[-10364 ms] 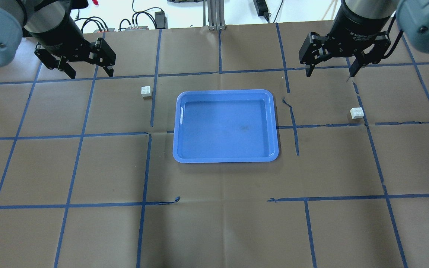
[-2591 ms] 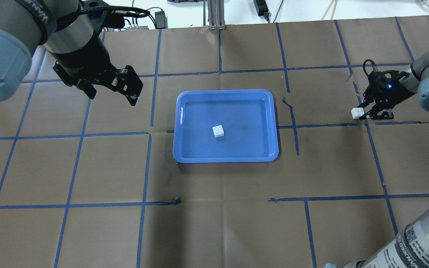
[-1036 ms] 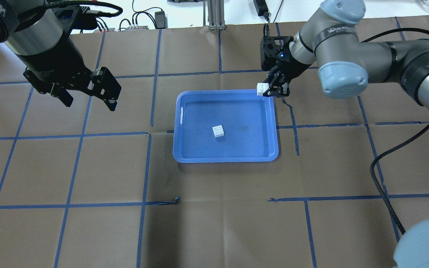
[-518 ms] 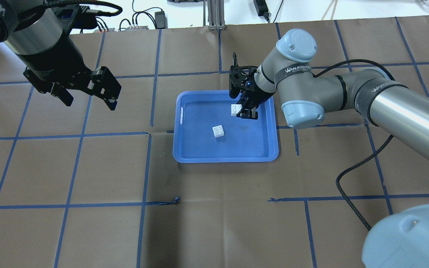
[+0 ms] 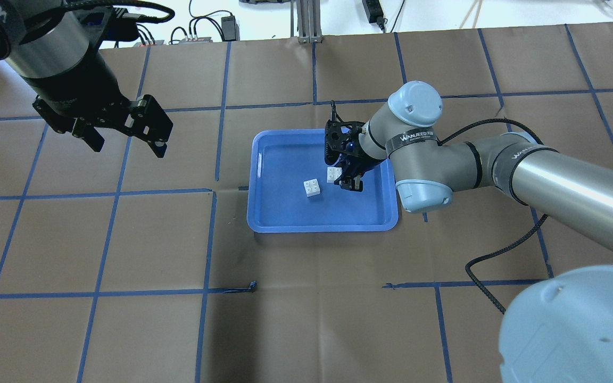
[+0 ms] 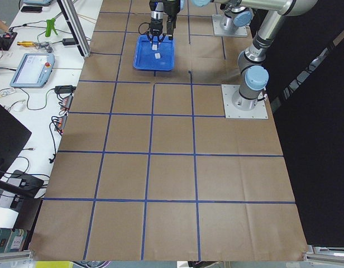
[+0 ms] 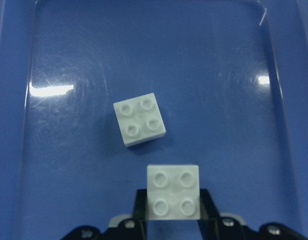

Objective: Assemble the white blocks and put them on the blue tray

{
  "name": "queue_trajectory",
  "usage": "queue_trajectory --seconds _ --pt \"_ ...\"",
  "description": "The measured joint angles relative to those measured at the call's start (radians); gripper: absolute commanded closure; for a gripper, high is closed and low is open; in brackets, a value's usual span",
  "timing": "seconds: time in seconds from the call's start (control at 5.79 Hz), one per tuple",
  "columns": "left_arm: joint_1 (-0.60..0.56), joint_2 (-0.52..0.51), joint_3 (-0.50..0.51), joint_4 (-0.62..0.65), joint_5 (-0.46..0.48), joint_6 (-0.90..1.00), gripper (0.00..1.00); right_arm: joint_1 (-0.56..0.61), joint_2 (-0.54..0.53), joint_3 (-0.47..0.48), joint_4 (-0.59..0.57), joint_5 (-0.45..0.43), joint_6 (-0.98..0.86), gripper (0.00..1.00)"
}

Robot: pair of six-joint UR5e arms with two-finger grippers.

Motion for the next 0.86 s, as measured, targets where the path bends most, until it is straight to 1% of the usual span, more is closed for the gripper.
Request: queue_trajectory --seconds 0.86 --pt "-0.001 0.003 0.001 0.0 -0.004 -0.002 0.01 0.036 0.019 0.005 -0.004 -0.003 0.063 0.78"
